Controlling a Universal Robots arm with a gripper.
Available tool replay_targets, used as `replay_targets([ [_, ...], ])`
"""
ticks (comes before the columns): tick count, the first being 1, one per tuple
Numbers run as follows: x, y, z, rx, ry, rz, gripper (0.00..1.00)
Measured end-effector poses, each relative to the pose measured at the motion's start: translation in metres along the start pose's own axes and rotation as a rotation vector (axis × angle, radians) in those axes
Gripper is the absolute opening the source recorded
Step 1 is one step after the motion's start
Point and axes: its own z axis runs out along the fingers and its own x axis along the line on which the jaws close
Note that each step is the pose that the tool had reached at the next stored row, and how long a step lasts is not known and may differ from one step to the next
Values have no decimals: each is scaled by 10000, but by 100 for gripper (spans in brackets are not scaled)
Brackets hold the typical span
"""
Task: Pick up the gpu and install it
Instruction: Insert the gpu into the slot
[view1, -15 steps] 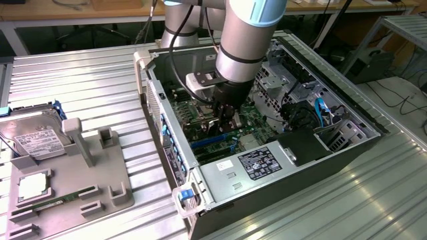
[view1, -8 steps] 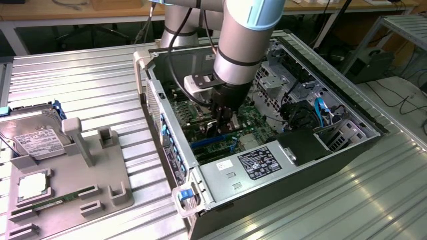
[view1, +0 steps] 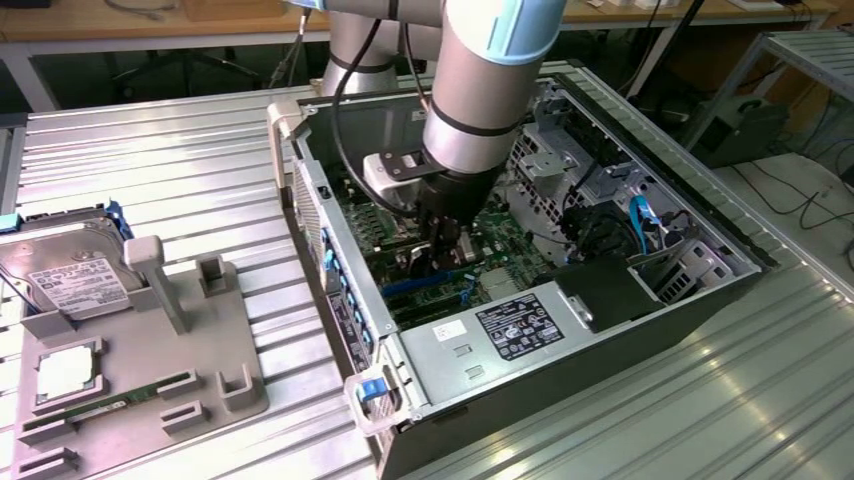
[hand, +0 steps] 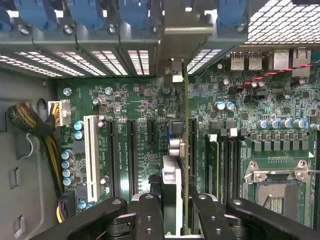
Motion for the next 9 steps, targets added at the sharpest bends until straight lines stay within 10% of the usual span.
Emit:
replay_targets([
  [9, 0, 8, 23, -83, -3, 5, 28],
])
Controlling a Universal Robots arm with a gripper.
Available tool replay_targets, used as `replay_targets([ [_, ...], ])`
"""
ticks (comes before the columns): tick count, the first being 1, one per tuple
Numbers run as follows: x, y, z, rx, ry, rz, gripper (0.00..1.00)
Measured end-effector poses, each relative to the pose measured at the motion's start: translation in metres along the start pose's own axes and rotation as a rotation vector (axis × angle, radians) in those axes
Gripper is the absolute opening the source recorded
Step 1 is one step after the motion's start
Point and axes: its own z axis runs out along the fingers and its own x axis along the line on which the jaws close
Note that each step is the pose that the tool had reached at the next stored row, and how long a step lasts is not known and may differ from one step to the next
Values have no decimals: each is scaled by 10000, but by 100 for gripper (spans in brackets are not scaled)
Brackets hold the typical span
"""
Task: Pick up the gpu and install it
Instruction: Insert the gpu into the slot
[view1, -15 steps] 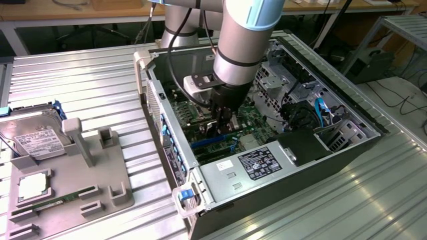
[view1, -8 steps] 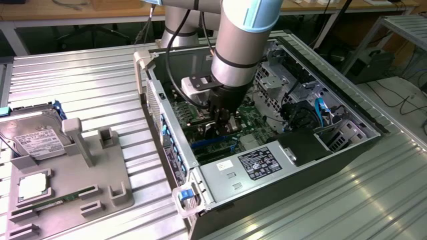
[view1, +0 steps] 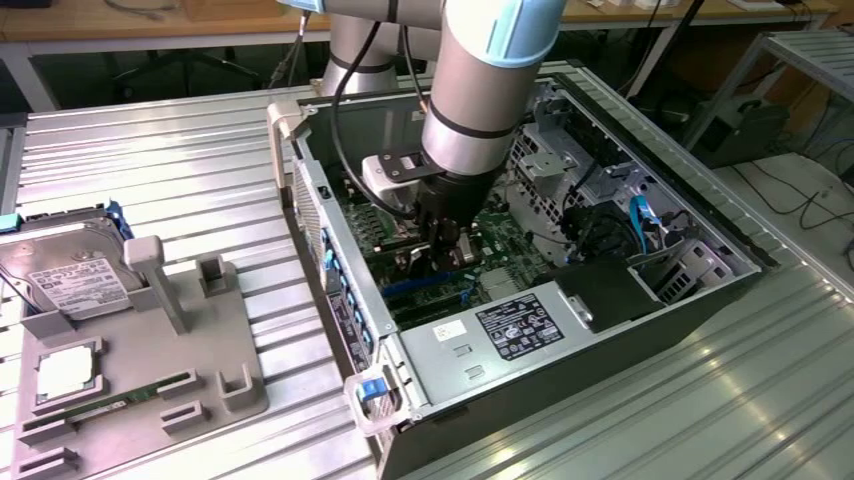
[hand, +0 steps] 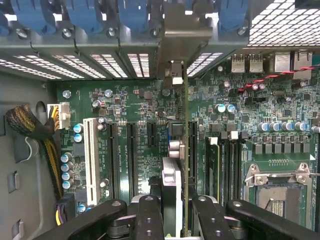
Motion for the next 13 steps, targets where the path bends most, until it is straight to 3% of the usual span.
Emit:
replay_targets([
  [2, 1, 1, 11, -122, 6, 11, 28],
  [4, 1, 1, 17, -183, 9, 21, 28],
  [13, 1, 1, 26, -185, 7, 20, 28],
])
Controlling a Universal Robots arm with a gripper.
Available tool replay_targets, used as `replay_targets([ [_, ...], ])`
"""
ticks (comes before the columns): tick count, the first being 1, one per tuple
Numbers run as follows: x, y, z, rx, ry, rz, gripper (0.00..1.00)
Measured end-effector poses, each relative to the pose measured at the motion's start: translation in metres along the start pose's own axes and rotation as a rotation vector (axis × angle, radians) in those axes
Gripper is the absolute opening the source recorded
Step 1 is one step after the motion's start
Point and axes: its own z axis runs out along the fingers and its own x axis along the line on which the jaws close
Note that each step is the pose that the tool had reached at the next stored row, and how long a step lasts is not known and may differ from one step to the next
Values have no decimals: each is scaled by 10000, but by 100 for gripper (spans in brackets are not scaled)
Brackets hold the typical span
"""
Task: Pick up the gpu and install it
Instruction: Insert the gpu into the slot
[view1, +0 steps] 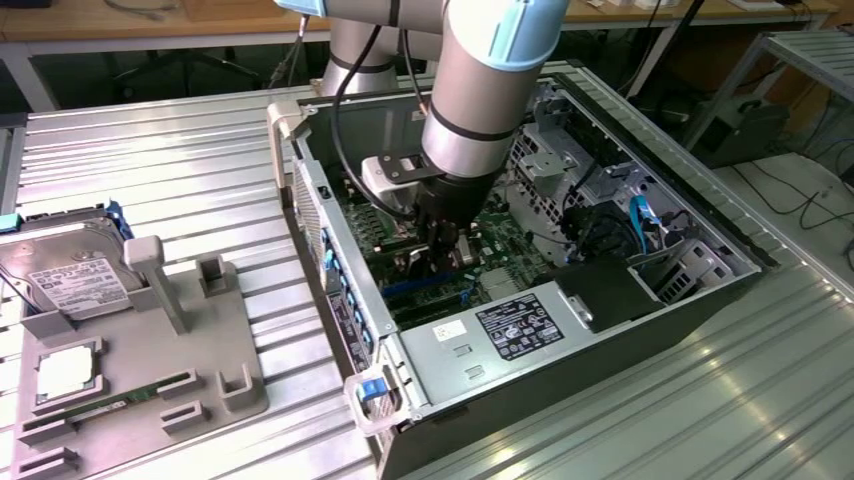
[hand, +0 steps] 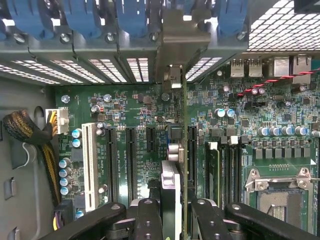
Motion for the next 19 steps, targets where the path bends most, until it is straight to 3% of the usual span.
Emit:
replay_targets([
  [19, 2, -1, 74, 0, 1, 0, 28],
])
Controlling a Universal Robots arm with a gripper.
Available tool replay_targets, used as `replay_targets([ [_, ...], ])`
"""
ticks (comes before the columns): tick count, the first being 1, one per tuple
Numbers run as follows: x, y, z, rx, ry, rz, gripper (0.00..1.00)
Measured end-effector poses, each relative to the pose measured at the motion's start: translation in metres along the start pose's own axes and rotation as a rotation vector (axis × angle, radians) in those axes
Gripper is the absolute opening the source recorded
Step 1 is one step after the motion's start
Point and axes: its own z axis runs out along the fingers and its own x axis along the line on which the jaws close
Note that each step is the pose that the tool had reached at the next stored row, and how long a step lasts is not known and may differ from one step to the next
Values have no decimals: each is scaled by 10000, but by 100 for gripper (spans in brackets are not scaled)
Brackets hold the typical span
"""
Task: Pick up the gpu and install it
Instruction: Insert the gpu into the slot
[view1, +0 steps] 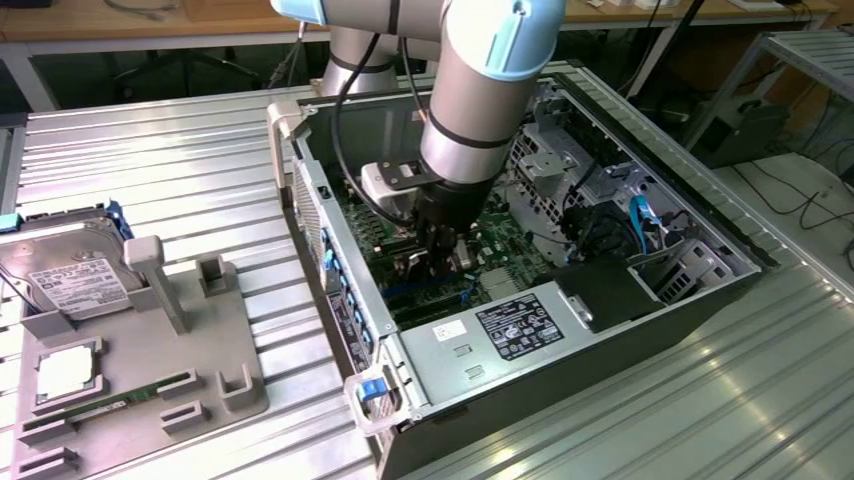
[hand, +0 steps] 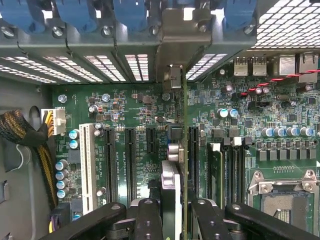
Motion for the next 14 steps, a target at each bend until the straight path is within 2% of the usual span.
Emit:
replay_targets([
  [14, 1, 1, 32, 11, -1, -1, 28],
])
